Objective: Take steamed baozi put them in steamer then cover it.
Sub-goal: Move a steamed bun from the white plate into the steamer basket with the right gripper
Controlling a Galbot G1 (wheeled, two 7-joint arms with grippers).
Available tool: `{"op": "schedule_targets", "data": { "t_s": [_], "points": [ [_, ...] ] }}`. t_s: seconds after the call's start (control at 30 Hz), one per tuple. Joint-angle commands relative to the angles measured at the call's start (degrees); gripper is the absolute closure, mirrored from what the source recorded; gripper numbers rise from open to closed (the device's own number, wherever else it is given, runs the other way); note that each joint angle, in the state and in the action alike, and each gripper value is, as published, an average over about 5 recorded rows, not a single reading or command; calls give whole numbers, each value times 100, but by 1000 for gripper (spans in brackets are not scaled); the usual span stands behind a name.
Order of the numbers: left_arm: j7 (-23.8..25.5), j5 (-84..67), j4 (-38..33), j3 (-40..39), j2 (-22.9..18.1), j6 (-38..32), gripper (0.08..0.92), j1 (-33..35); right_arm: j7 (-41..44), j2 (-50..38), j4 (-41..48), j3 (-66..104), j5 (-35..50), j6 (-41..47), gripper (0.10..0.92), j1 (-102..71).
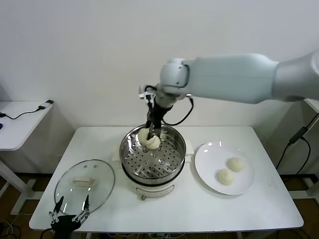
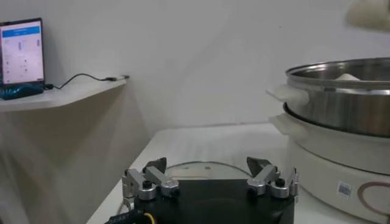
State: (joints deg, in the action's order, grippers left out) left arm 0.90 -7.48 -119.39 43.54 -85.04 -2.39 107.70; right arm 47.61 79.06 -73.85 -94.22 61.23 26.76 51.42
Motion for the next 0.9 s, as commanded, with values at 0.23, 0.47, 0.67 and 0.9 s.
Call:
{"op": "schedule_targets", "data": {
  "t_s": [0.23,0.47,0.67,0.9],
  "points": [
    [8,-10,0,-5,-29,4,177,-8,-483,1099,1067,-74,-370,203,515,-1398],
    [10,-3,35,-10,-36,8,177,-28,-587,1207,1343,-66,-526,200,443,-1562],
    [7,-6,12,1,-37,4,177,-5,-347,927,1079,35,-524,-40,288,-1172],
    [10,20,-69,21,-32,36,177,6,464,-469,242,28,-423,-726,204,97]
  ]
}}
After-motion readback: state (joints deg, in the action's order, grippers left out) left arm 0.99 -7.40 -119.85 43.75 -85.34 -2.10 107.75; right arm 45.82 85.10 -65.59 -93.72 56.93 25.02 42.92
